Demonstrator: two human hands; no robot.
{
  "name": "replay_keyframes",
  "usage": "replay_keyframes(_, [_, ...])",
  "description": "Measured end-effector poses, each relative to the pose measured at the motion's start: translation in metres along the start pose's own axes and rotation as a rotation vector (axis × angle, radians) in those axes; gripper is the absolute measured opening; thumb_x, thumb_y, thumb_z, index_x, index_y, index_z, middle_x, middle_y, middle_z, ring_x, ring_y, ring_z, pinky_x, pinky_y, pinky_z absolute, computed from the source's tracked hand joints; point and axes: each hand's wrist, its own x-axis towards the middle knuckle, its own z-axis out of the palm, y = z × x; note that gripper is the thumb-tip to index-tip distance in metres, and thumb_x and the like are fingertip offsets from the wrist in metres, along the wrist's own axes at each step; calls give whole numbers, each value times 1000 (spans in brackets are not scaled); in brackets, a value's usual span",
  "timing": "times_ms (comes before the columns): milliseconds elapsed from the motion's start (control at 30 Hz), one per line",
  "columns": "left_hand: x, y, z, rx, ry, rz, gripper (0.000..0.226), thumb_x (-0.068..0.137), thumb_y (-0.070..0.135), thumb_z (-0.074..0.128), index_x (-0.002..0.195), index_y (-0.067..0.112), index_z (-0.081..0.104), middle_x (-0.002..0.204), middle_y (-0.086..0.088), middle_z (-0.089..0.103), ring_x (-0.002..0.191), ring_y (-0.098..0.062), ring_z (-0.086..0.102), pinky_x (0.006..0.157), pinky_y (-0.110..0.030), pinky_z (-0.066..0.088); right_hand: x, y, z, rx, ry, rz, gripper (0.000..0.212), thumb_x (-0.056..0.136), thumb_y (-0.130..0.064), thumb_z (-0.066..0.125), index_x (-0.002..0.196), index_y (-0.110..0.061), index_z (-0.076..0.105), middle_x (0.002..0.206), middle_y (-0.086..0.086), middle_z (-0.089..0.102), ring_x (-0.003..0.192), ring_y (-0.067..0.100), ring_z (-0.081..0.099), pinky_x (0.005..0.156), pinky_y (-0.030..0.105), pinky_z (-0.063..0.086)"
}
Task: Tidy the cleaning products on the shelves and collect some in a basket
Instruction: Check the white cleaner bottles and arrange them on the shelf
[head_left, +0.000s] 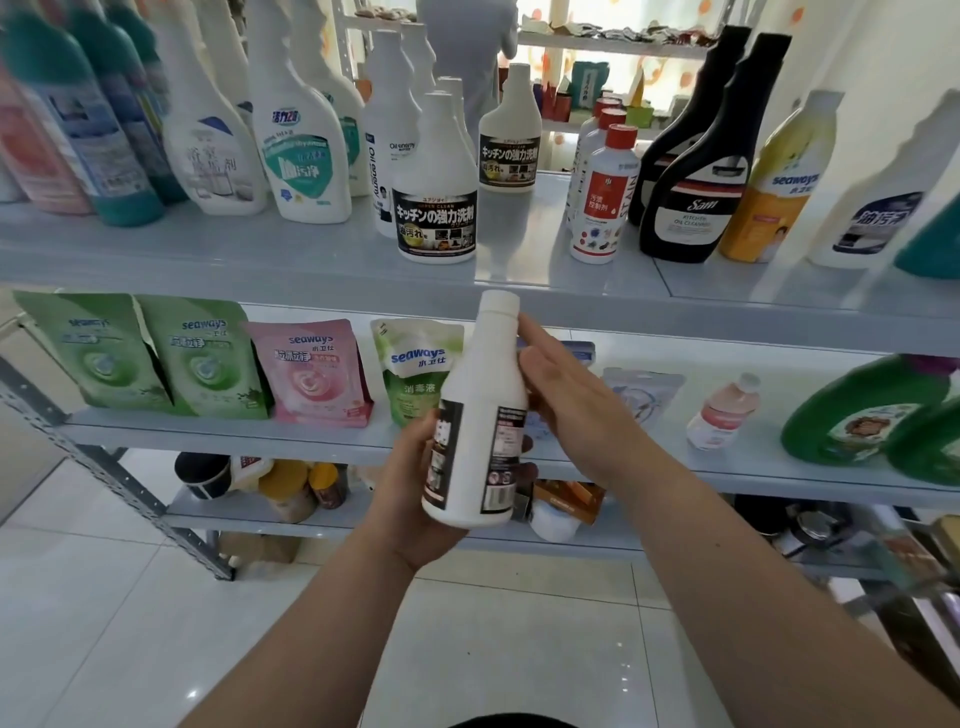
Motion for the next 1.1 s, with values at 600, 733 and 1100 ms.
replay_keyframes(600, [8,63,12,445,261,307,29,94,31,57,118,46,59,121,4,71,106,-21,73,75,-44,62,12,-18,31,263,314,-33,47,73,-57,79,116,-54,60,114,-15,74,107,12,73,83,33,62])
replay_keyframes(733, [44,79,37,569,169,313,32,90,35,57,118,51,59,118,7,71,106,-18,73,80,-47,61,22,-34,10,316,519,-149,61,71,-51,81,126,-37,59,113,-8,76,102,14,75,75,30,62])
replay_keyframes(1100, [190,136,81,1064,376,478,40,93,49,46,128,31,54,118,10,63,111,-17,61,103,-47,50,63,-48,-99,183,653,-339,55,74,-55,78,125,-53,58,123,-14,70,119,15,67,101,53,57])
